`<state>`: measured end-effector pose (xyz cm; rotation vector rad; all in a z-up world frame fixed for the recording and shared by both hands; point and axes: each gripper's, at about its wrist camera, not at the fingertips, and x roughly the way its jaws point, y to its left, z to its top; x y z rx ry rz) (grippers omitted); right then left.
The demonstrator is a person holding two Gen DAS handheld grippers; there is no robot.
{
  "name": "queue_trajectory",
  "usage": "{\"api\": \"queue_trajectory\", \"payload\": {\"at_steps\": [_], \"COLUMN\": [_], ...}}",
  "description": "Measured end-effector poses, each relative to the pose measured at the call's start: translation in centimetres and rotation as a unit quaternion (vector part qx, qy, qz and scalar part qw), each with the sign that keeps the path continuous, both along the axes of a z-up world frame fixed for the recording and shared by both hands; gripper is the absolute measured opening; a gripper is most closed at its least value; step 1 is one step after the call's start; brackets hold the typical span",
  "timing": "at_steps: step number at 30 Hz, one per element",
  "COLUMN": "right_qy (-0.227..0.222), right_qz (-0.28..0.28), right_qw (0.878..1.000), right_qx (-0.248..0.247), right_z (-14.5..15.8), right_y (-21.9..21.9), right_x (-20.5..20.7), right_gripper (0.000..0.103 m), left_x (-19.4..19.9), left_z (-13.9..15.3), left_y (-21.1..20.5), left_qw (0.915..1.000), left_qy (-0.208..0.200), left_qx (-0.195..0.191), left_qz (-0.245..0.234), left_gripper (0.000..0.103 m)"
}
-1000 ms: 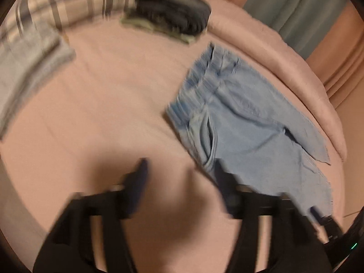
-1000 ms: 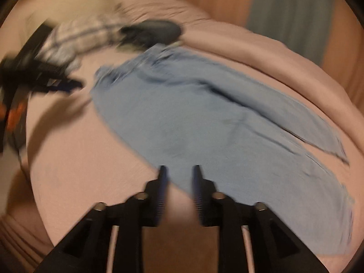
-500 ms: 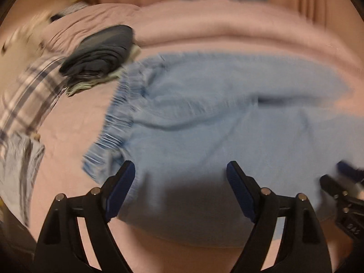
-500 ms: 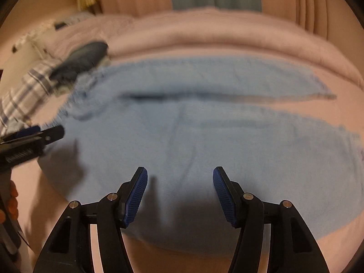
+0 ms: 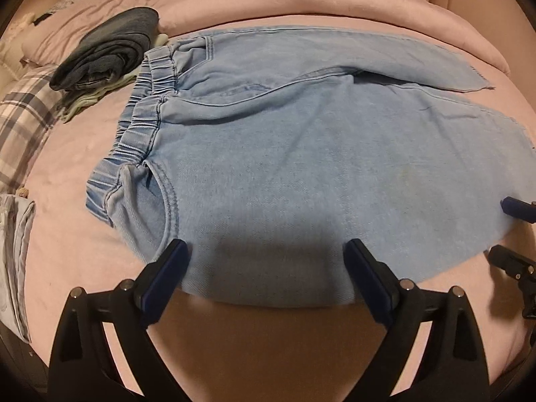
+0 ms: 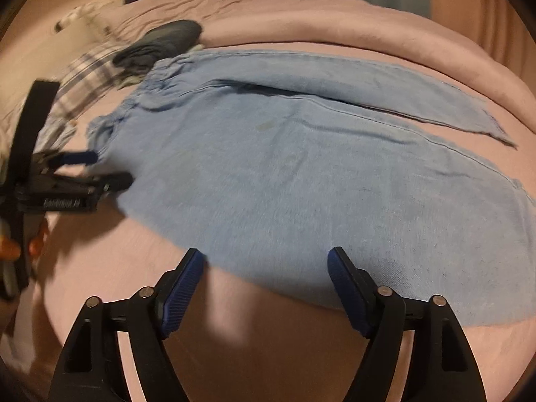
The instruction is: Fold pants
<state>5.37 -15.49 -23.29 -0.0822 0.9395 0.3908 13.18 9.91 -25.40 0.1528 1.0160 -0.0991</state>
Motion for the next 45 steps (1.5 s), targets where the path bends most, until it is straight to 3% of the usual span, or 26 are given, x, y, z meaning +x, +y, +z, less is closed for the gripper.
{"api": "queue_trajectory", "payload": {"at_steps": [4,6,8,9,12,19,26,28,30,32,35,38,39,40,42,43,44,45], "right_qy": [0.01,0.001,-0.011,-0.017,-0.033,-0.04,-0.039,-0.04,-0.038,-0.031,-0.013,0.026,0.046,0.069,0.079,0.076,0.065,0.047], "right_qz": [0.038,0.052,0.055,0.057,0.057,0.07,0.112,0.12,0.128,0.138,0.155,0.178,0.184,0.191,0.207,0.215,0.219,0.226], "right_qw": [0.999,0.999,0.998,0.998,0.998,0.997,0.992,0.989,0.986,0.984,0.979,0.975,0.973,0.969,0.965,0.963,0.962,0.96], "right_qx": [-0.004,0.007,0.01,0.013,0.021,-0.015,-0.053,-0.082,-0.095,-0.11,-0.133,-0.132,-0.134,-0.142,-0.141,-0.14,-0.147,-0.16], "right_z": [1.4,2.7,4.0,4.5,5.8,5.9,5.7,5.5,5.2,4.8,3.8,2.6,2.1,1.5,1.4,1.6,1.9,2.2], "right_y": [-0.1,-0.4,-0.3,-0.3,0.1,2.9,5.6,6.6,7.4,7.8,7.6,7.0,7.0,6.9,6.8,6.8,6.8,7.0], "right_x": [0.7,2.0,4.3,5.6,9.9,18.9,25.3,27.5,29.5,31.0,32.7,34.1,34.6,35.0,34.7,34.4,34.0,33.2], "right_gripper": [0.078,0.078,0.078,0.078,0.078,0.078,0.078,0.078,0.078,0.078,0.078,0.078,0.075,0.066,0.052,0.024,0.015,0.013], "left_x": [1.6,3.4,5.3,6.4,9.4,17.6,23.3,24.0,24.9,25.8,26.7,26.9,26.9,26.7,26.4,26.3,26.1,25.9], "left_z": [1.7,3.1,4.5,5.1,6.4,7.0,6.4,6.5,6.2,5.5,4.3,3.9,3.8,3.6,3.1,3.2,3.6,4.2], "left_y": [0.2,1.1,2.1,2.5,4.0,7.5,7.0,7.0,6.9,6.7,6.2,5.8,5.6,5.4,5.2,5.5,5.7,6.0], "left_qw": [0.9992,0.9987,0.9987,0.9987,0.9989,0.999,0.9988,0.9982,0.9968,0.9952,0.9927,0.9874,0.9864,0.9852,0.9821,0.983,0.9851,0.9875], "left_qy": [0.012,0.0,-0.018,-0.024,-0.043,-0.028,-0.014,-0.012,0.009,0.039,0.065,0.091,0.093,0.094,0.095,0.093,0.085,0.069], "left_qx": [-0.035,-0.049,-0.047,-0.043,-0.018,-0.029,0.027,0.022,-0.008,-0.013,0.015,-0.005,0.003,0.022,0.058,0.049,0.036,0.028], "left_qz": [-0.01,-0.01,-0.007,-0.005,0.008,0.02,-0.037,-0.054,-0.079,-0.089,-0.1,-0.129,-0.135,-0.142,-0.152,-0.15,-0.145,-0.139], "left_gripper": [0.095,0.095,0.097,0.102,0.102,0.102,0.102,0.102,0.102,0.102,0.096,0.076,0.075,0.074,0.059,0.058,0.053,0.049]}}
